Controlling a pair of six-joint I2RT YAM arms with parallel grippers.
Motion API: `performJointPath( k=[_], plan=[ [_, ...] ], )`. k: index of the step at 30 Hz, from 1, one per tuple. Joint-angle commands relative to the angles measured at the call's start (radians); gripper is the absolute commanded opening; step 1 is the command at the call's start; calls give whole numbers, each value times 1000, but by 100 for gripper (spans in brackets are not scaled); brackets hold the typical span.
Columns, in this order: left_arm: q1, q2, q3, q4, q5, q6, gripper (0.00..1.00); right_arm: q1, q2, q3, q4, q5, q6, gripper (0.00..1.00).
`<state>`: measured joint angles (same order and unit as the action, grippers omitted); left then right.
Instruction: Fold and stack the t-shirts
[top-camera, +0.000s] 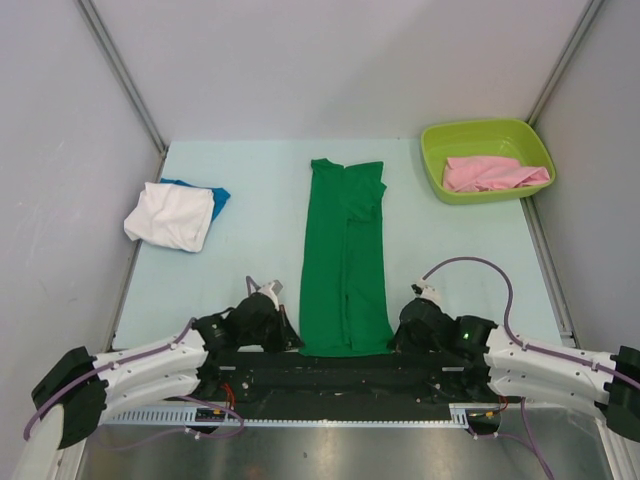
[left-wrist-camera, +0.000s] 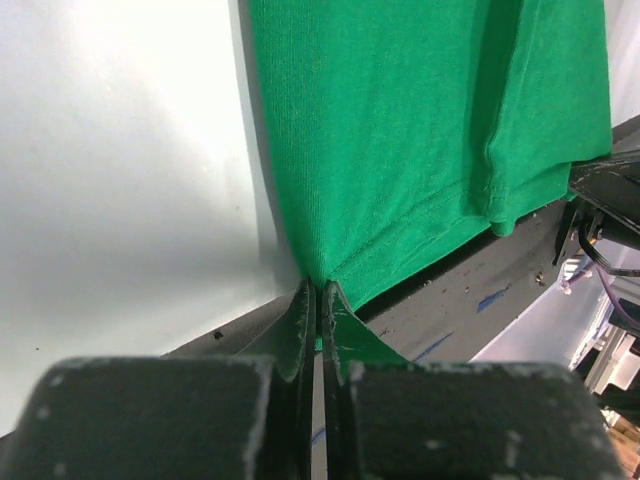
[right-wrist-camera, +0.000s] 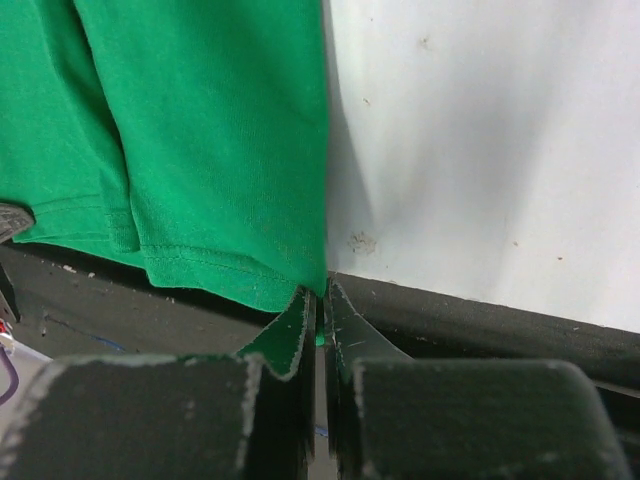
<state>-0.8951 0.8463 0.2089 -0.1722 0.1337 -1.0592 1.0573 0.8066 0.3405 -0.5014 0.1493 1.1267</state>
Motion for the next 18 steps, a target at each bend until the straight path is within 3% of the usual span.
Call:
performJointPath(
  k=[1, 11, 18],
  plan=[
    [-27, -3, 20, -32, -31, -42, 0, 7, -40, -3, -51, 38, 16, 0],
    [-2, 81, 321, -162, -131, 97, 0, -103, 19, 147, 70, 61, -194, 0],
    [134, 166, 417, -151, -109, 188, 0, -341, 118, 219, 199, -101, -343, 0]
  ],
)
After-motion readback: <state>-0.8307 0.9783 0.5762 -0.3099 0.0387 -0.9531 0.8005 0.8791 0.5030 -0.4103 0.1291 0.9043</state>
